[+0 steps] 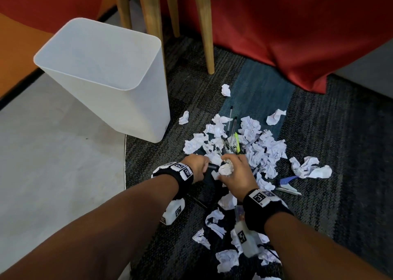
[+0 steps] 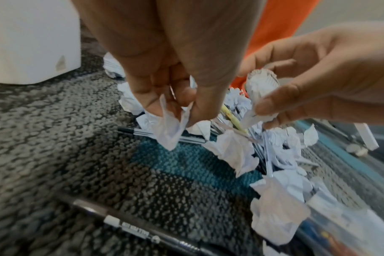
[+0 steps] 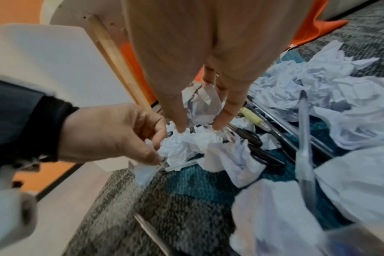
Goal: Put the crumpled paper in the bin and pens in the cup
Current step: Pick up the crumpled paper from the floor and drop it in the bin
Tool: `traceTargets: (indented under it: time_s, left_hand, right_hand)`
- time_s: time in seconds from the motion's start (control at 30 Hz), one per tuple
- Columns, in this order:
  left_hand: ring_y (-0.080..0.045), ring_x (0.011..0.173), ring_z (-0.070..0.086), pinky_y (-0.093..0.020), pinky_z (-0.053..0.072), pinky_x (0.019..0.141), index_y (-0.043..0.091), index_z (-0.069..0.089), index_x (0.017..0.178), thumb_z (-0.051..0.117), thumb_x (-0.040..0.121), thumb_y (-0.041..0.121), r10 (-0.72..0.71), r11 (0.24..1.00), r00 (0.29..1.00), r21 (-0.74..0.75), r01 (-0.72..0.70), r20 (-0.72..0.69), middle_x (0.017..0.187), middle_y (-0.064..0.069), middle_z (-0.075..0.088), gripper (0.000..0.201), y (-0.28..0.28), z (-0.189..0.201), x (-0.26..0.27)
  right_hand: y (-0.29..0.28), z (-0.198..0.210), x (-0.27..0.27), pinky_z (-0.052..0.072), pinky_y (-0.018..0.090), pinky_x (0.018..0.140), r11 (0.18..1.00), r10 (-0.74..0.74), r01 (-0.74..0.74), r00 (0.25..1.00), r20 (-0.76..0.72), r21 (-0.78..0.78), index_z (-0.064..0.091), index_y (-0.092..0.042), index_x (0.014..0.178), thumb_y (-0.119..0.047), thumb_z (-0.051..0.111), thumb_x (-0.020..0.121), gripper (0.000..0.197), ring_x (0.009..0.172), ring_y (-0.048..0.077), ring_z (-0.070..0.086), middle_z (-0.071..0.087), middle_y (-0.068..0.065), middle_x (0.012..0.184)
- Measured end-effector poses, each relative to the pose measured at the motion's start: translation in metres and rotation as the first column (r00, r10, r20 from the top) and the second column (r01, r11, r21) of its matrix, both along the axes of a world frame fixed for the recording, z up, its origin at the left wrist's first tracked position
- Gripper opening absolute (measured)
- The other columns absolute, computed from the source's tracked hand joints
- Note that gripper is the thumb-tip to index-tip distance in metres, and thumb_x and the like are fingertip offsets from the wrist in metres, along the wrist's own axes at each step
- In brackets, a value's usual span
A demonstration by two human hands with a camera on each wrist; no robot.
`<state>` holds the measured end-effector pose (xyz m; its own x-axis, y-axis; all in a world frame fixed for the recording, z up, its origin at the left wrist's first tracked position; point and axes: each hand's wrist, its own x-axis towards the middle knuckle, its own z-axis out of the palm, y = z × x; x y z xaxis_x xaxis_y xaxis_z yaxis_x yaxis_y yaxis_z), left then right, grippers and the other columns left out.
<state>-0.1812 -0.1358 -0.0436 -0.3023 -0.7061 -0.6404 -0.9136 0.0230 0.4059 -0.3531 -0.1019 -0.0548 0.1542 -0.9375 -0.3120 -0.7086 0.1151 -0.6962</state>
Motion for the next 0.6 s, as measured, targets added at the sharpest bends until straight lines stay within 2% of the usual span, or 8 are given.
traceTargets:
  time_s: [0.03, 0.1, 0.13, 0.2, 0.3, 0.4, 0.53, 0.6]
  left_hand:
    - [-0.025, 0.079, 0.057, -0.029, 0.045, 0.065, 0.025, 0.048, 0.074, 0.052, 0.080, 0.001, 0.046, 0.999, 0.999, 0.018, -0.046, -0.028, 0.077, 0.002, 0.052, 0.026, 0.001, 0.002, 0.005]
    - [-0.022, 0.079, 0.054, -0.027, 0.045, 0.067, 0.024, 0.057, 0.092, 0.050, 0.085, 0.001, 0.110, 0.994, 0.992, 0.028, -0.108, -0.066, 0.088, -0.001, 0.052, 0.025, 0.003, 0.007, 0.014]
    - [-0.021, 0.080, 0.054, -0.024, 0.044, 0.068, 0.024, 0.061, 0.100, 0.049, 0.088, 0.002, 0.127, 0.992, 0.988, 0.005, -0.127, -0.083, 0.091, -0.001, 0.052, 0.027, 0.004, 0.011, 0.018]
    - [-0.019, 0.083, 0.055, -0.020, 0.043, 0.071, 0.024, 0.065, 0.104, 0.052, 0.090, 0.006, 0.144, 0.987, 0.981, -0.053, -0.152, -0.132, 0.097, -0.003, 0.057, 0.026, 0.005, 0.023, 0.024]
    - [-0.020, 0.093, 0.060, -0.020, 0.045, 0.077, 0.022, 0.070, 0.099, 0.055, 0.091, 0.008, 0.103, 0.975, 0.969, -0.169, -0.144, -0.226, 0.107, -0.003, 0.062, 0.022, -0.003, 0.064, 0.029]
    - [-0.015, 0.086, 0.053, -0.021, 0.042, 0.079, 0.018, 0.071, 0.096, 0.058, 0.090, 0.007, 0.062, 0.928, 0.958, -0.338, -0.159, -0.281, 0.096, 0.001, 0.052, 0.019, -0.025, 0.121, 0.035]
    - [-0.011, 0.079, 0.046, -0.023, 0.038, 0.074, 0.019, 0.071, 0.094, 0.062, 0.088, 0.010, 0.072, 0.825, 0.939, -0.509, -0.246, -0.336, 0.088, 0.006, 0.047, 0.014, -0.053, 0.194, 0.055]
    - [-0.007, 0.076, 0.046, -0.020, 0.036, 0.073, 0.020, 0.070, 0.093, 0.065, 0.086, 0.009, 0.107, 0.767, 0.921, -0.558, -0.317, -0.375, 0.085, 0.008, 0.048, 0.014, -0.061, 0.224, 0.073]
  right_hand:
    - [-0.002, 0.002, 0.002, 0.040, 0.020, 0.089, 1.000, -0.005, 0.005, 1.000, 0.002, 0.001, 0.053, -0.024, 0.125, -0.009, 0.075, 0.078, 0.054, 0.096, 0.013, 0.049, 0.043, 0.004, 0.124]
    - [-0.007, 0.008, 0.007, 0.034, 0.020, 0.096, 1.000, -0.016, 0.016, 0.999, 0.036, -0.008, 0.051, -0.022, 0.130, -0.009, 0.075, 0.078, 0.059, 0.111, 0.012, 0.046, 0.046, 0.005, 0.130]
    - [-0.009, 0.011, 0.011, 0.035, 0.023, 0.099, 1.000, -0.026, 0.027, 0.997, 0.071, -0.011, 0.050, -0.022, 0.132, -0.009, 0.075, 0.079, 0.060, 0.118, 0.014, 0.046, 0.047, 0.005, 0.133]
    - [-0.018, 0.021, 0.020, 0.038, 0.031, 0.105, 0.997, -0.072, 0.072, 0.988, 0.138, 0.000, 0.048, -0.024, 0.135, -0.011, 0.075, 0.081, 0.062, 0.127, 0.016, 0.045, 0.048, 0.002, 0.137]
    - [-0.044, 0.048, 0.034, 0.042, 0.033, 0.103, 0.987, -0.151, 0.158, 0.954, 0.259, -0.005, 0.047, -0.030, 0.136, -0.015, 0.073, 0.083, 0.061, 0.125, 0.015, 0.048, 0.050, -0.005, 0.134]
    - [-0.075, 0.087, 0.051, 0.042, 0.028, 0.099, 0.977, -0.132, 0.183, 0.923, 0.361, -0.111, 0.049, -0.025, 0.134, -0.012, 0.072, 0.084, 0.057, 0.121, 0.013, 0.050, 0.055, -0.003, 0.128]
    - [-0.105, 0.137, 0.077, 0.051, 0.035, 0.096, 0.968, -0.007, 0.114, 0.901, 0.433, -0.222, 0.053, -0.027, 0.128, -0.016, 0.071, 0.085, 0.048, 0.110, 0.011, 0.059, 0.061, -0.009, 0.121]
    - [-0.113, 0.158, 0.091, 0.053, 0.029, 0.093, 0.962, 0.091, 0.042, 0.883, 0.460, -0.269, 0.055, -0.025, 0.126, -0.016, 0.071, 0.086, 0.044, 0.108, 0.008, 0.061, 0.064, -0.011, 0.117]
